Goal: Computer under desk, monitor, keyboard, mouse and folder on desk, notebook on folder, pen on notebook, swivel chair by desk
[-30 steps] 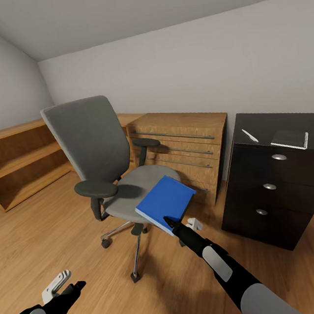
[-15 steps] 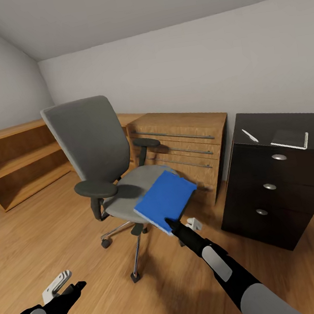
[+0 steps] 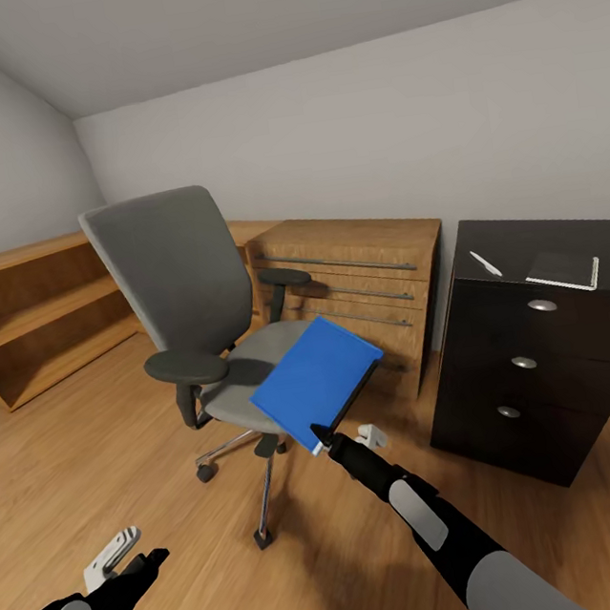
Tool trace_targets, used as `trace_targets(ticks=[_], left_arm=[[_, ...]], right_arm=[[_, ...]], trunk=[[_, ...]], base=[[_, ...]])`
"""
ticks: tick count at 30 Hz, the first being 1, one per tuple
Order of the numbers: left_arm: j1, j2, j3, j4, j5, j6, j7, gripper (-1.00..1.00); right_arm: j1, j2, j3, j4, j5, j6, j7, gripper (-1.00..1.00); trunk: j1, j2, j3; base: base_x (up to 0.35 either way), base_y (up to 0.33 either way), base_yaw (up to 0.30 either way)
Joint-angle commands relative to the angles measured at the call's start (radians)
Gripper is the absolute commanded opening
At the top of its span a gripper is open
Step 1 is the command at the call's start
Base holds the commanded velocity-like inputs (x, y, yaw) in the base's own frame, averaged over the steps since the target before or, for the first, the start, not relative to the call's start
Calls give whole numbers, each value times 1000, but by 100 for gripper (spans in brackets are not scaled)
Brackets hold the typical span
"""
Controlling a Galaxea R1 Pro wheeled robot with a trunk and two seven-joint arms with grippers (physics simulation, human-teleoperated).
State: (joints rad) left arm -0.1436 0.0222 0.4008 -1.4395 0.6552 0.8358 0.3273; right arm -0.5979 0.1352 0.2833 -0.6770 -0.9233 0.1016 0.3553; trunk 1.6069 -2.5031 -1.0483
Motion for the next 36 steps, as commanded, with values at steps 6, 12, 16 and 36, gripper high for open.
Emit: trace_targets(ticks=[6, 12, 16, 36], left_arm=[[-1, 1, 1, -1, 11, 3, 9, 100], [-1, 1, 0, 0, 12, 3, 10, 100], [-1, 0, 0, 0, 11, 3, 10, 100], [-1, 5, -6, 95, 6, -32, 14, 100]], right_arm=[[0, 0, 0, 1, -10, 6, 1, -100], [0, 0, 0, 0, -11, 6, 1, -100], [0, -1, 0, -1, -11, 6, 3, -100], [2, -9, -4, -89, -12, 11, 3, -100]], trunk=[[-2, 1, 15], [-5, 2, 38], [-6, 3, 53], [-80, 136, 117]], base=[[0, 0, 0], [0, 0, 0], [0, 0, 0], [0, 0, 0]])
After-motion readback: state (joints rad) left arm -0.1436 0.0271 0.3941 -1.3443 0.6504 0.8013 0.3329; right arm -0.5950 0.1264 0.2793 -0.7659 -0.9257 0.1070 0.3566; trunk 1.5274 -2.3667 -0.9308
